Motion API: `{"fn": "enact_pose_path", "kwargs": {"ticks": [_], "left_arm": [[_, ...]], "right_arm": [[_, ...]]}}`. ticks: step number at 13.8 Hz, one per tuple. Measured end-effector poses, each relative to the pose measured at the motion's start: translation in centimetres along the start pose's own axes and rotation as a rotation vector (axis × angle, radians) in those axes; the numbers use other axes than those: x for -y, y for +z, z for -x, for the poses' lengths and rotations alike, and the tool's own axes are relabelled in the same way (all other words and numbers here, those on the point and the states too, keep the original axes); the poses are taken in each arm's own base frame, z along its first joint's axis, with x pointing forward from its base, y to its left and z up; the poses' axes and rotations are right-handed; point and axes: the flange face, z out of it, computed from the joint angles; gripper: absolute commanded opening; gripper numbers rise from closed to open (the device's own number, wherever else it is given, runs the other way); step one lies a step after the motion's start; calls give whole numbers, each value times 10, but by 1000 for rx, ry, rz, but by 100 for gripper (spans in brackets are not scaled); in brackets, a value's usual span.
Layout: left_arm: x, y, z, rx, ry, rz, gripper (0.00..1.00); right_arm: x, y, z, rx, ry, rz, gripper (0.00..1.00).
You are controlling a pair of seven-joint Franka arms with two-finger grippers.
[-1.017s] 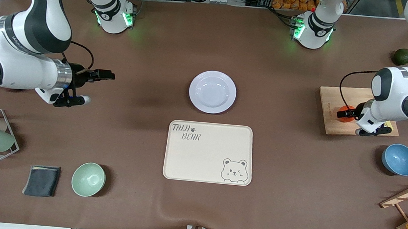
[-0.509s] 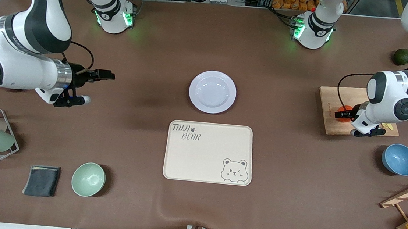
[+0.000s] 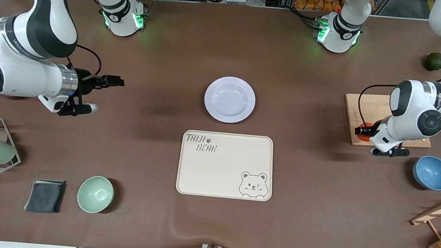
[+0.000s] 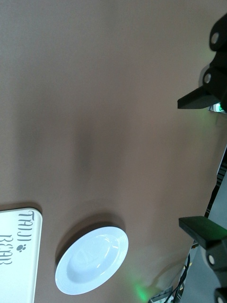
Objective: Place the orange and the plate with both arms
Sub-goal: 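Carry the orange with the left gripper over the white plate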
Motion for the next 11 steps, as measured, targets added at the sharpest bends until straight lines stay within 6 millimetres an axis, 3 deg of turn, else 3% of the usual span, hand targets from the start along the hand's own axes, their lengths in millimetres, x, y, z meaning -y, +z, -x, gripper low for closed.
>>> {"fn": "enact_pose_path", "kwargs": {"ticks": [2,4,8,11], "left_arm": [[-44,-45,-14,-43,19,4,0],[-99,-69,-17,-48,19,26,0],[-213,-68,-8,36,-70,143,0],[-268,-70,-1,54,-104,176,0]], "right_arm": [[0,0,0,0,0,0,100],[0,0,0,0,0,0,100],[0,0,0,0,0,0,100],[0,0,0,1,0,0,100]]}}
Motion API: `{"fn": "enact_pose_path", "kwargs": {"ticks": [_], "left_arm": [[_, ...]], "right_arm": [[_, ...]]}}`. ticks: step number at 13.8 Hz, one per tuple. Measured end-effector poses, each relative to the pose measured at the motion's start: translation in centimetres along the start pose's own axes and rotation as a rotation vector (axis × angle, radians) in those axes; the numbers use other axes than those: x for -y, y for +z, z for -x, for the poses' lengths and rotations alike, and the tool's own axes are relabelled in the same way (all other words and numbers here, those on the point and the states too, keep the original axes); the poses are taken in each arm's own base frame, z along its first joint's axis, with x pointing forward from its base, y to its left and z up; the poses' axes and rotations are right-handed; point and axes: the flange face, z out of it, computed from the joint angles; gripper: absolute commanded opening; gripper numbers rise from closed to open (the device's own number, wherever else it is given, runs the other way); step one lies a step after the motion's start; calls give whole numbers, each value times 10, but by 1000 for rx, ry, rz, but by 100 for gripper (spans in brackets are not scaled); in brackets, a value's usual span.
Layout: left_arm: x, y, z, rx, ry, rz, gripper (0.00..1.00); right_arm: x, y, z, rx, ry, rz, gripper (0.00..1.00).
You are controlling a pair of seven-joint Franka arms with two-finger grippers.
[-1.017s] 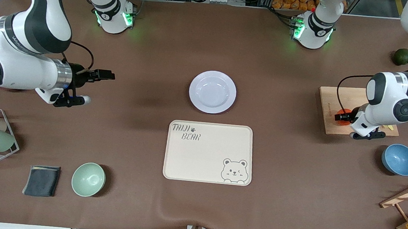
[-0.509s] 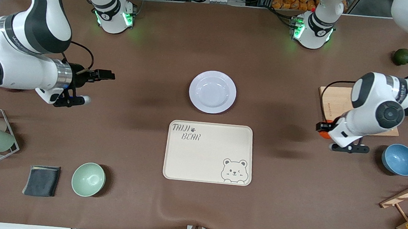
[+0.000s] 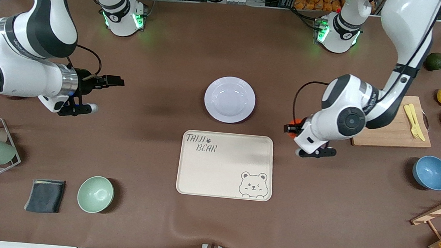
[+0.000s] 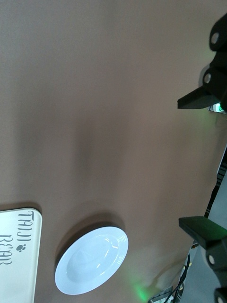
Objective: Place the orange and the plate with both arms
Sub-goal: 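Carry the orange with the left gripper over the white plate, then release the orange onto the plate while the right gripper grasps the plate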
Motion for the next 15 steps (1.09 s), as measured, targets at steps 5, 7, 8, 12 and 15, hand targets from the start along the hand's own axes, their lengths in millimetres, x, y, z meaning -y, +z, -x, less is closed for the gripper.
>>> {"fn": "enact_pose_path", "kwargs": {"ticks": [5,7,8,12,15], "left_arm": [[-95,47,32,-11,-105,41,0],[-137,71,56,-10,-146,49,0],[-154,76,68,-8,-161,48,0],[-196,108,114,-9,-218,-8,0],[-205,147,126,26,-229,-42,30]], "right_arm": [[0,0,0,0,0,0,100],[-1,0,0,0,1,0,100],[-1,0,0,0,1,0,100],[0,0,0,-1,1,0,100],[0,0,-1,-6,1,0,100]]}}
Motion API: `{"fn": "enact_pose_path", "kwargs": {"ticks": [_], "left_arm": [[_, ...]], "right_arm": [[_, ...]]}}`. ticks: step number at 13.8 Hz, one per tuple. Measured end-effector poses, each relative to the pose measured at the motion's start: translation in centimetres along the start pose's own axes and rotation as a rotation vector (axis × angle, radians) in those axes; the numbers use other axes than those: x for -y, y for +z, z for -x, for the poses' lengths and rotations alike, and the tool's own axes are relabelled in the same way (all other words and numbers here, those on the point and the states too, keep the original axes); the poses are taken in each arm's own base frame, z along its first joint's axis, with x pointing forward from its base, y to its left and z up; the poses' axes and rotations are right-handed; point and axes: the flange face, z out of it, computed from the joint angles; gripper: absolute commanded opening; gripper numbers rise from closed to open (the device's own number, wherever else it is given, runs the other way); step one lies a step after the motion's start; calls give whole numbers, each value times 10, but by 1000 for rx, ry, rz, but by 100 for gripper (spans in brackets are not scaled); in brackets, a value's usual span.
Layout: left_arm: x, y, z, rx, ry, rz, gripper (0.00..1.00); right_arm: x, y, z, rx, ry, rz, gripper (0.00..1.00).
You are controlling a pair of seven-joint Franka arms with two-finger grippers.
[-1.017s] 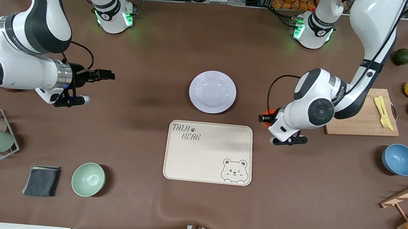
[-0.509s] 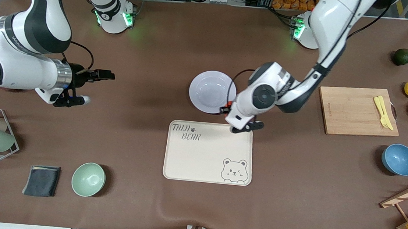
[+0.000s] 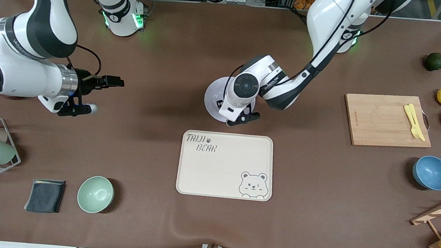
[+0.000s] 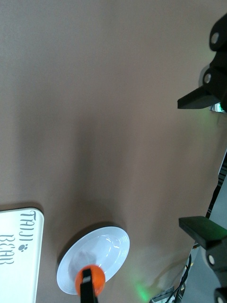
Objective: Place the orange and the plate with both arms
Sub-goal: 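Release the orange onto the plate while the right gripper grasps the plate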
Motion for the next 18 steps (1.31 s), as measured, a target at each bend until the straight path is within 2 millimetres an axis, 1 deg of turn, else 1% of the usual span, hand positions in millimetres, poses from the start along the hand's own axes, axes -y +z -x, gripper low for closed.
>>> {"fn": "enact_pose_path", "kwargs": {"ticks": [1,2,3,5,7,8,9,10,12,14,15,17,18], "left_arm": [[-3,12,4,5,-14,1,64],[-6,21,7,6,-20,3,100],[-7,27,8,3,-22,2,100],[-8,27,6,-6,-30,4,100],[-9,17,-2,-16,-40,23,100],[-10,2,-9,-30,-49,45,100],[-8,-23,-19,-52,-64,75,100],[-2,-55,-30,-76,-83,100,100],[23,-128,-53,-131,-127,135,100],[60,-200,-74,-200,-121,160,100],[83,-232,-86,-233,-95,165,100],[130,-286,-108,-291,-45,166,100],[154,-308,-117,-312,-24,158,100]], "right_arm": [[0,0,0,0,0,0,100],[0,1,-1,1,1,0,100],[0,2,-2,3,1,0,100],[6,9,-4,11,-9,0,100],[25,27,-10,16,-26,-30,100],[32,39,-12,13,-27,-48,100],[39,52,-15,9,-28,-63,100],[46,64,-18,3,-31,-75,100],[63,88,-24,-10,-35,-101,100],[77,112,-32,-10,-30,-135,100],[84,124,-36,-11,-28,-144,100],[101,153,-44,-3,-28,-164,100],[111,169,-48,-2,-22,-179,100]]}}
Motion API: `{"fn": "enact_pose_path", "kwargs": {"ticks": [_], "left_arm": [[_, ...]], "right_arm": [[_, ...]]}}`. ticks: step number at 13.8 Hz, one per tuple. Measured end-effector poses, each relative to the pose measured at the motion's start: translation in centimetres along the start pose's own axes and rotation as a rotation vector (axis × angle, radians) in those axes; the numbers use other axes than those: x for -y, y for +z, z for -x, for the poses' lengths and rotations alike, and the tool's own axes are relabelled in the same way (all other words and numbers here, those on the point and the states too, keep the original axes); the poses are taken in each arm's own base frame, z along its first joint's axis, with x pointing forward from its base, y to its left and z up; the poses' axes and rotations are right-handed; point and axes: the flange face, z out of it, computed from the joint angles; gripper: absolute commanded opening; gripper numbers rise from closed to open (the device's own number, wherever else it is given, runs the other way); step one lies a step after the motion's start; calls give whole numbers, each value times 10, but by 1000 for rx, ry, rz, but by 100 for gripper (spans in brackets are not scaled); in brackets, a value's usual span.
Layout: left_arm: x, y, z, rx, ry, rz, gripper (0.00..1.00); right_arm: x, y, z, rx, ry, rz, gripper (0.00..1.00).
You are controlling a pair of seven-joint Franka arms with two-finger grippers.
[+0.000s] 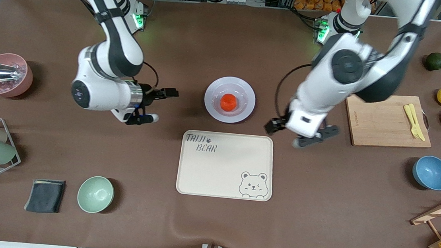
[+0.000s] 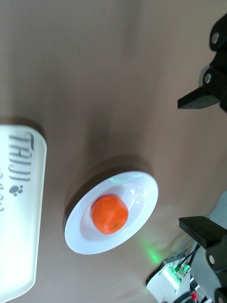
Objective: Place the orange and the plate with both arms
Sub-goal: 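Release the orange onto the plate while the right gripper grasps the plate, then hold the plate rim with the right gripper while the left gripper withdraws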
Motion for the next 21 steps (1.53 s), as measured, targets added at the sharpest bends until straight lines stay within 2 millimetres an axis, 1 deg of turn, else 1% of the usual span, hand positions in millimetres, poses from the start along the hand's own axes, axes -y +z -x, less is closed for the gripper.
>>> {"fn": "enact_pose_path", "kwargs": {"ticks": [1,4,6,7,8,10,11,13,17,19,21], "left_arm": [[21,-20,-13,-15,26,-11,100],[81,-72,-43,-46,129,-48,100],[113,-100,-53,-55,207,-72,100],[125,-112,-53,-50,230,-88,100],[133,-124,-51,-43,243,-101,100],[136,-145,-44,-20,252,-121,100],[135,-155,-40,-17,255,-123,100],[135,-164,-37,-6,255,-129,100],[140,-170,-39,-7,245,-131,100],[143,-174,-39,-10,242,-134,100],[153,-176,-41,2,245,-145,100]], "right_arm": [[5,17,-4,-3,9,-18,100],[21,65,-8,-15,51,-78,100],[27,90,-6,-8,89,-123,100],[31,102,-5,-25,100,-130,100],[35,116,-2,-45,109,-129,100],[45,146,6,-54,135,-142,100],[48,155,8,-52,147,-152,100],[47,161,8,-48,161,-159,100],[35,167,6,-46,168,-173,100],[25,176,6,-43,146,-194,100],[10,188,6,-43,113,-219,100]]}}
